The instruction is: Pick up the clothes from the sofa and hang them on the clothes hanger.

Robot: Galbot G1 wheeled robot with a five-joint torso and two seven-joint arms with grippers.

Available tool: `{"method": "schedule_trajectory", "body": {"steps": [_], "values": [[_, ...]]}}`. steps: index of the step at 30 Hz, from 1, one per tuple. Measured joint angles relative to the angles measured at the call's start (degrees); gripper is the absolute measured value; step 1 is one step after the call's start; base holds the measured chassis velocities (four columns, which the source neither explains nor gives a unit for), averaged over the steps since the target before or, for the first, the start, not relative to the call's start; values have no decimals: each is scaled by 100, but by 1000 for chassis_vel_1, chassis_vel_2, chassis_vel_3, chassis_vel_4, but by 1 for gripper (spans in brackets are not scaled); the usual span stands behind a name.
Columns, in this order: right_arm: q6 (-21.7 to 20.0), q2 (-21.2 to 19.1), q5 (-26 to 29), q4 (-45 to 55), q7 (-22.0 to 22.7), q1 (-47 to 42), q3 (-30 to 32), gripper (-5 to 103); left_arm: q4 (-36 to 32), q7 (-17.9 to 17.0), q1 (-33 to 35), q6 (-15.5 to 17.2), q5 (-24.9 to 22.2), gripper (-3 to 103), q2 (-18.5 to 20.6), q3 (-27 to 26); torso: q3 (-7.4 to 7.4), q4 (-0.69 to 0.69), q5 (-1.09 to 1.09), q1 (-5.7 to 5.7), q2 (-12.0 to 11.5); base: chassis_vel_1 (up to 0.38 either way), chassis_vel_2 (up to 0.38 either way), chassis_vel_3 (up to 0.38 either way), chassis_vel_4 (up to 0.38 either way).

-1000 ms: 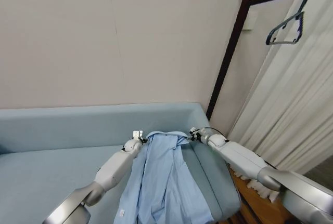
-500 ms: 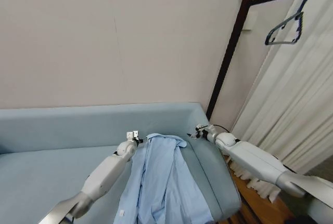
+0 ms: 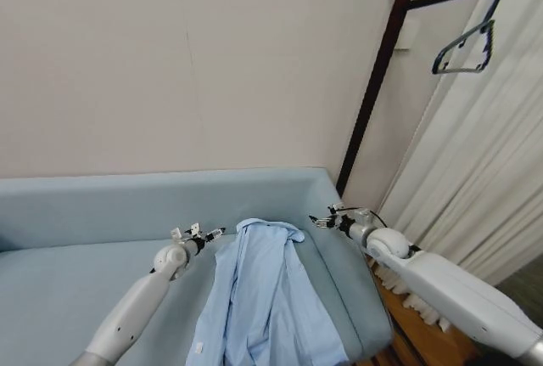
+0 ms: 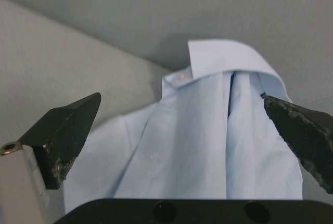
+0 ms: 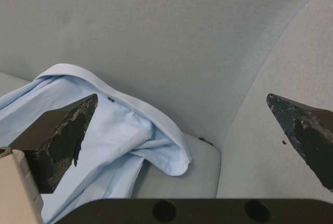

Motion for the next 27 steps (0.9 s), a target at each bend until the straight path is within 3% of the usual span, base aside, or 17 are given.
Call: {"method": "schedule_trajectory", "body": {"steps": [5,11,20,27], "values": [[-187,-145,68,339,89,-194,172,100,30,37,299,-25,-89,100,-175,-299,0,0,1,0,0,0,0,0,0],[-282,-249,104,555,117,-481,443,100,-258,14,667,56,-90,100,-41,-639,0,3,2,0,0,0,0,0,0],[-311,-245,71,564,109,-595,461,100,-95,65,685,230,-99,103,-112,-550,0,1,2,0,0,0,0,0,0],[-327,-274,81,580,66,-582,386,100,332,48,421,212,-32,92,-330,-447,0,0,3,0,0,0,0,0,0]]}}
